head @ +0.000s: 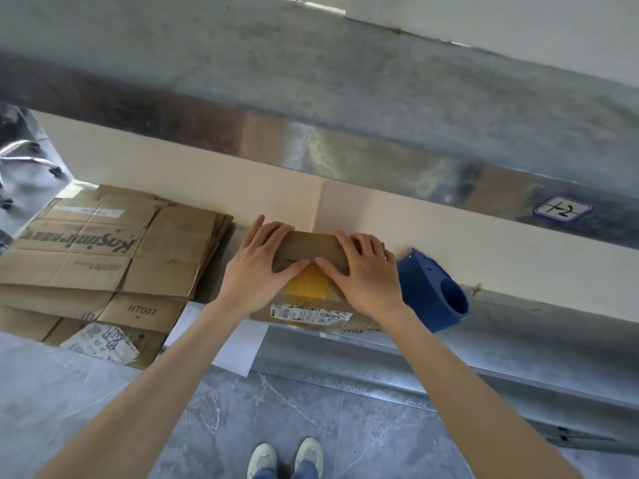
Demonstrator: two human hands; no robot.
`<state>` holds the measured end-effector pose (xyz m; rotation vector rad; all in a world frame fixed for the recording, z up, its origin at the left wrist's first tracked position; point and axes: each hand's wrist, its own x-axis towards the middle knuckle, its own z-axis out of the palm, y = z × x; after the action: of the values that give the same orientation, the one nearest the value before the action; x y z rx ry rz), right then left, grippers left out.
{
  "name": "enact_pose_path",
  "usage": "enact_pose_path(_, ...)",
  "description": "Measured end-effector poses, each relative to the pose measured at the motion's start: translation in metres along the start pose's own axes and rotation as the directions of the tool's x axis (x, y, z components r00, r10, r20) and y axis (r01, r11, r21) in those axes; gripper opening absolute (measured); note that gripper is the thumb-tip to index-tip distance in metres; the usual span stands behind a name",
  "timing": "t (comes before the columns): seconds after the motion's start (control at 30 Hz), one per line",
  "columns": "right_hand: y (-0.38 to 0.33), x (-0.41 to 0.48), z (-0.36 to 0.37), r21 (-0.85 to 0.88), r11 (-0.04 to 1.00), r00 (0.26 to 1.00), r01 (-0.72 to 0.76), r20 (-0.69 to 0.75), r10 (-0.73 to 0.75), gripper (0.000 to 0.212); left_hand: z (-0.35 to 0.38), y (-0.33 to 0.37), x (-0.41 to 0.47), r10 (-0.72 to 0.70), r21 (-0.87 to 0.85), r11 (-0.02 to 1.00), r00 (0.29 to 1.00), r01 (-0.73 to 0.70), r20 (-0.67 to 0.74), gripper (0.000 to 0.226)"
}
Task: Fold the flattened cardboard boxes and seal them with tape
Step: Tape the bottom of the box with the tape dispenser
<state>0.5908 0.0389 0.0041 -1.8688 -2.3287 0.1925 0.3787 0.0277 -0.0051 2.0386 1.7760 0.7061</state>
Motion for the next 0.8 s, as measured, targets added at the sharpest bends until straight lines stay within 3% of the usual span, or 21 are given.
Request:
enact_pose_path(0.07, 0.002, 0.000, -0.001, 0.023, 1.000, 1.000, 0.011, 0.004, -0.011, 0.072, 0.000, 0.000, 0.001, 0.003, -0.040, 0.999, 1.000, -0.003, -0.007, 0.076)
enact_pose_path(0.2, 0.006, -0.003, -0.003, 0.278, 0.961, 0.998, -0.002, -0.058, 0.019, 0.061, 0.001, -0.001, -0.002, -0.022, -0.157, 0.988, 0.999, 0.015, -0.044, 0.054)
enact_pose_path(0.33, 0.007, -0.003, -0.002, 0.382, 0.923, 0.997, -0.051, -0.042, 0.072, 0.066, 0.002, -0.001, -0.001, -0.073, -0.225, 0.972, 0.996, 0.061, -0.045, 0.050)
enact_pose_path(0.47, 0.013, -0.007, -0.004, 0.680, 0.723, 0.985, -0.125, -0.004, 0.174, 0.069, 0.000, -0.002, -0.004, -0.126, -0.400, 0.912, 0.991, 0.096, -0.050, 0.055)
enact_pose_path(0.8, 0.022, -0.014, -0.004, 0.853, 0.499, 0.982, -0.152, 0.070, 0.178, 0.075, 0.001, -0.006, -0.010, -0.138, -0.606, 0.788, 0.990, 0.106, -0.007, 0.058)
